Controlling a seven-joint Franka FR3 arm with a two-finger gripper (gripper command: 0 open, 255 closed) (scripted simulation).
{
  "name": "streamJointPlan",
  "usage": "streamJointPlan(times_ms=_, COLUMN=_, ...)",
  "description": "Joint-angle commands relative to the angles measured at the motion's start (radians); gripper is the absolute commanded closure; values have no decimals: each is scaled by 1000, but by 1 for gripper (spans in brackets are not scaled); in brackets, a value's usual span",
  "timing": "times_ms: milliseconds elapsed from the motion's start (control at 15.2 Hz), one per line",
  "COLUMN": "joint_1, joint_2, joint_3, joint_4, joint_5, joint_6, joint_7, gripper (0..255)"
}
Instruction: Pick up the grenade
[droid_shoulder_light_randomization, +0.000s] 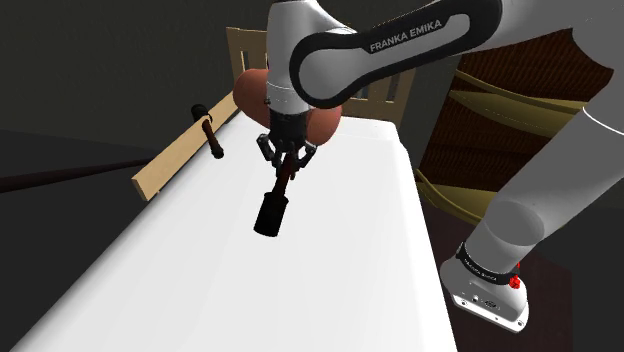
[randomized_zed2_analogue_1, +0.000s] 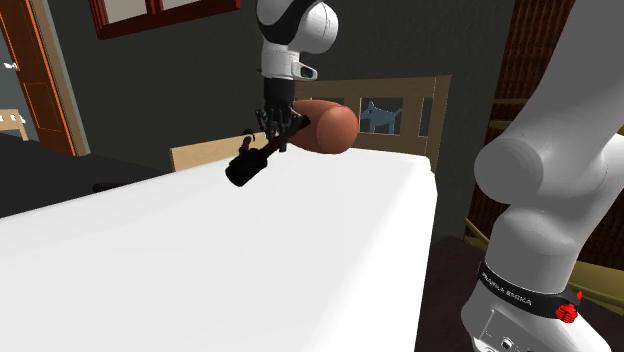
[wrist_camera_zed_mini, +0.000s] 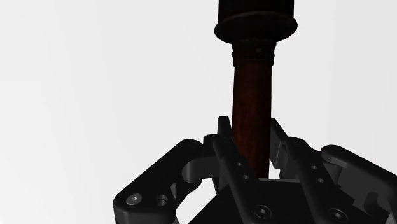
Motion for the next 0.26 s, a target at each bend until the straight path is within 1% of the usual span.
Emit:
streamJointPlan(times_ms=0, joint_1=0, joint_2=-10, joint_3=-4, joint_4=21, joint_5=5, joint_6=-29, joint_7=-2, gripper=255)
streamJointPlan(times_ms=198, joint_1=-1, joint_2=-14, joint_3=-6, joint_4=33, joint_5=6, joint_6=-45, joint_7=-3, gripper=255)
